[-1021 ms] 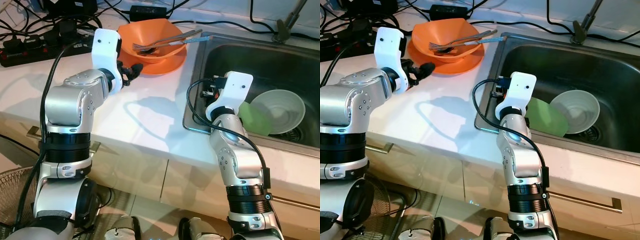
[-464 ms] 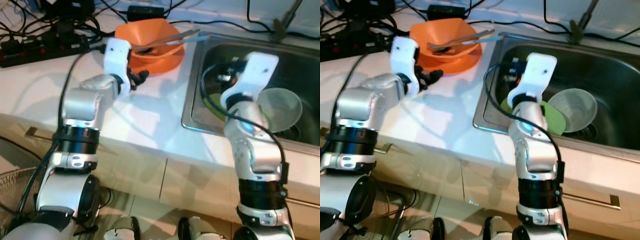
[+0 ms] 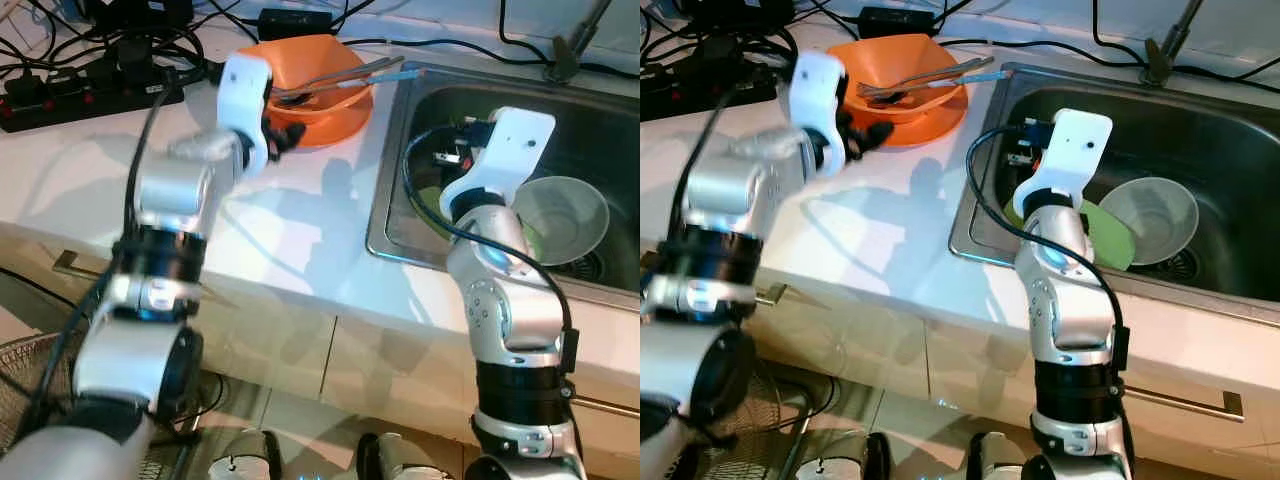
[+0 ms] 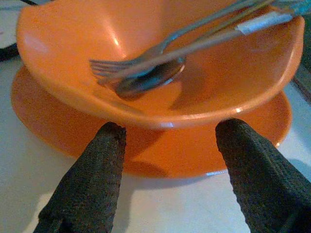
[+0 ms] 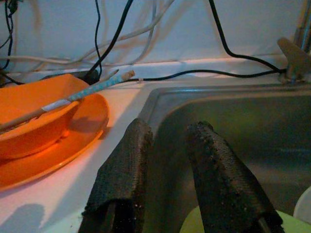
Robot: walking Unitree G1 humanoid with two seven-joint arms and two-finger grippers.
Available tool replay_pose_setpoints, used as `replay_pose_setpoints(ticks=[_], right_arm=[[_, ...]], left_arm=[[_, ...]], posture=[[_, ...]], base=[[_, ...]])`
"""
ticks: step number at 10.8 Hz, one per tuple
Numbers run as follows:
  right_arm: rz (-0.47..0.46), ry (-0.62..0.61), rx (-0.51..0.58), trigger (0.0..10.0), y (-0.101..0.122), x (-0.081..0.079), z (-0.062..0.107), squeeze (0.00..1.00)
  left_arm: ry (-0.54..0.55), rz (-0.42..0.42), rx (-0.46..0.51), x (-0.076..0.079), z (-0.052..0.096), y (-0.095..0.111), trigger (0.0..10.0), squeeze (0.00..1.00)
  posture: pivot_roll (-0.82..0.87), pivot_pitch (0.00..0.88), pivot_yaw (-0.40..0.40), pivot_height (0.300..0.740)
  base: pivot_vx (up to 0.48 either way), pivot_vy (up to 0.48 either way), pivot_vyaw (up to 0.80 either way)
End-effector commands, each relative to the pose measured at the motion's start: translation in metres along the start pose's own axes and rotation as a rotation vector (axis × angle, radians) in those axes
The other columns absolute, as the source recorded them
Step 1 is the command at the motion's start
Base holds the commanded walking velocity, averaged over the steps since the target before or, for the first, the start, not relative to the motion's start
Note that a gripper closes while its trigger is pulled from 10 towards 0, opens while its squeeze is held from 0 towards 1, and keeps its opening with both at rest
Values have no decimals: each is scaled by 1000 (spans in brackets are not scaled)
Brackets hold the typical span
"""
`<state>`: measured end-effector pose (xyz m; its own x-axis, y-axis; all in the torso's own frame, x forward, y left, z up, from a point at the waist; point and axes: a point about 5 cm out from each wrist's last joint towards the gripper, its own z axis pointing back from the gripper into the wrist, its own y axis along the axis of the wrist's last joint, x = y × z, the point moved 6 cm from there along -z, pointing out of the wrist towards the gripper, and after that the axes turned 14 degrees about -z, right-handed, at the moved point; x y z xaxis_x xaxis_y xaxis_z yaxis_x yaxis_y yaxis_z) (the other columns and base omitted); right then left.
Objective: Kitchen organization
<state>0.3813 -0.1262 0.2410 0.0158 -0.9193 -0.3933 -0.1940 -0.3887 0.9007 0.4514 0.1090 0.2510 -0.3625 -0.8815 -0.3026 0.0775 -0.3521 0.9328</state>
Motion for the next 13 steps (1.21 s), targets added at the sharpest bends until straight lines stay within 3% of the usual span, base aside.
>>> replay_pose_setpoints(ticks=[1,8,13], right_arm=[[-10,-8,-9,10000,-1,2,3,0],[-19,-46,-11,10000,-3,8,9,0],[-25,-57,-30,10000,-8,9,12,0]], left_arm=[[-12,-16,2,1,-2,3,10000,0],[-37,-61,-27,8,-28,0,10000,0],[-105,-70,-114,19,-32,-26,10000,0]], posture=[[-96,138,-4,719],[-119,163,30,719],[-111,187,39,719]], base=[[0,0,0],[0,0,0],[0,0,0]])
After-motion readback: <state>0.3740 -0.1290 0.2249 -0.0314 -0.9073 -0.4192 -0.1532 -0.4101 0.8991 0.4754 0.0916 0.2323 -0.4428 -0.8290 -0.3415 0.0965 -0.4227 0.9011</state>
